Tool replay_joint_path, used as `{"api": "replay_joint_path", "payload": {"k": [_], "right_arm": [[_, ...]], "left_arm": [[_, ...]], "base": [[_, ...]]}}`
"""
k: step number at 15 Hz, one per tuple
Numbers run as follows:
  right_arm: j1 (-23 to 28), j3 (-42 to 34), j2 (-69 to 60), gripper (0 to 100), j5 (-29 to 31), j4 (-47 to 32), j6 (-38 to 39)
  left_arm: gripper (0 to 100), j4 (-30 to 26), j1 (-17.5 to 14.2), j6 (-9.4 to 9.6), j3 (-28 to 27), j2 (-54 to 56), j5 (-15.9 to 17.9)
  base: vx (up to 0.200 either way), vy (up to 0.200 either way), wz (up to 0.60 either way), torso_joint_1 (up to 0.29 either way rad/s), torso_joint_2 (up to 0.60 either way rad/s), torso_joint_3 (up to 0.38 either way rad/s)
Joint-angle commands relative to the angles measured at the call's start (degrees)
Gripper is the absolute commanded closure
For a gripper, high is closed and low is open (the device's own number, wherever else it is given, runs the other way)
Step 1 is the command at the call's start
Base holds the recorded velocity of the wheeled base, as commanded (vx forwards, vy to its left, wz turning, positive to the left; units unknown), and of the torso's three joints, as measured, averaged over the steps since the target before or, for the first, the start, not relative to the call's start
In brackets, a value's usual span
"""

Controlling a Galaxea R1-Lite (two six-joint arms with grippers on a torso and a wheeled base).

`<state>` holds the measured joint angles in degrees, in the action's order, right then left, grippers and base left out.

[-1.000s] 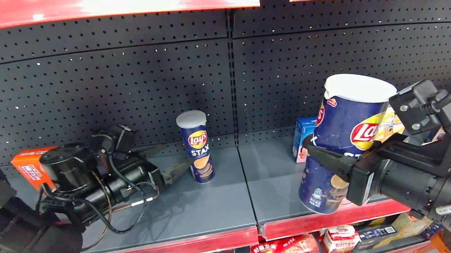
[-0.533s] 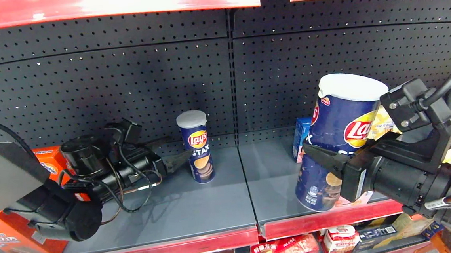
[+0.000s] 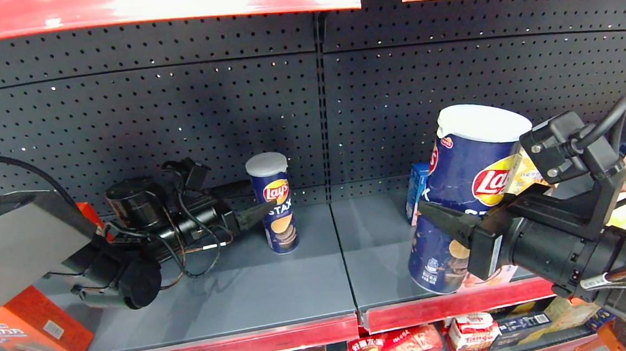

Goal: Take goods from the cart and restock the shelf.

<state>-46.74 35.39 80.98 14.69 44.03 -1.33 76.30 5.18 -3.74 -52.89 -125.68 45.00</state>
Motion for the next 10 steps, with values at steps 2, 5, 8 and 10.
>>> {"api": "replay_joint_path", "payload": {"k": [2,5,8,10], "right_arm": [[-0.02,0.21,0.49,100,-0.01,0.0,0.01],[-0.02,0.73,1.02,100,-0.36,0.0,0.1],[0.07,0.91,1.11,100,-0.98,0.0,0.1],[0.07,0.91,1.02,100,-0.98,0.0,0.1]], "left_arm": [[0,-0.1,1.15,-0.74,-2.04,-1.32,0.36],[0,-0.19,2.47,-2.23,-4.59,-2.11,0.36],[0,-1.86,3.52,-2.15,-4.76,-2.2,0.36],[0,-1.95,3.7,-2.15,-4.76,-2.28,0.36]], "base": [[0.0,0.0,0.0,0.0,0.0,0.0],[0.0,0.0,0.0,0.0,0.0,0.0],[0.0,0.0,0.0,0.0,0.0,0.0],[0.0,0.0,0.0,0.0,0.0,0.0]]}}
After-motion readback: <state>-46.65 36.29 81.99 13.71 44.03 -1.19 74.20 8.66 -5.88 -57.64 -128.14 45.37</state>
